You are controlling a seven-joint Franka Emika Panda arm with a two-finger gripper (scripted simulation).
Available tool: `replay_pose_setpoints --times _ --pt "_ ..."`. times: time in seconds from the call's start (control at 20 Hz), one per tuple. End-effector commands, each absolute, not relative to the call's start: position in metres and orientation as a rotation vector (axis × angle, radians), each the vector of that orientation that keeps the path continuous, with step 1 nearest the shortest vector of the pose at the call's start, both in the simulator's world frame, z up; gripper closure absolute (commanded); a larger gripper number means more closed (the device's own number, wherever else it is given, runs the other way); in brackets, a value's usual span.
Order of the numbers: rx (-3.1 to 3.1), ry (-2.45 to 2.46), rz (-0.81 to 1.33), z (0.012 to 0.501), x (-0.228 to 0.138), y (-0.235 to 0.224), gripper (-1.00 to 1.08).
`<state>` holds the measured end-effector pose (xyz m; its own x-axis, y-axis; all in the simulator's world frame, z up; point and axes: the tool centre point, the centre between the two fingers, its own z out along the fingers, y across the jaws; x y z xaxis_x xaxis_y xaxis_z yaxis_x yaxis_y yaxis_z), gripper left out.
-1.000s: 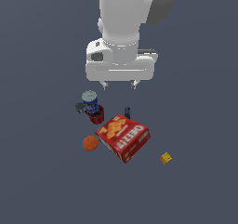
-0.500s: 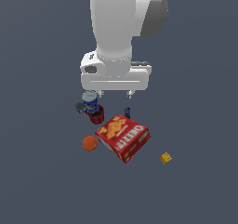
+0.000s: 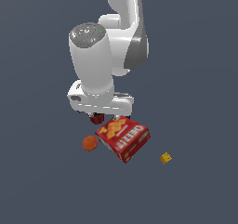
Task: Pick up a designated object from a clutter of objects.
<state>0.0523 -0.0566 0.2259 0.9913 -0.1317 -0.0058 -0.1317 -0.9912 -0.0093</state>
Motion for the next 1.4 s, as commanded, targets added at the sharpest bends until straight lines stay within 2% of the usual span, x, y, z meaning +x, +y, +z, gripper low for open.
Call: replay_pose_setpoints --times 0.0,0.6,1.35 --pt "-3.119 0.271 0.007 0.202 0.062 -0.072 -0.92" --pt "-3.1 0.489 0.001 0.115 0.082 -0.128 -0.92" --pt "-3.097 0.527 0.002 0.084 0.083 -0.138 -0.92"
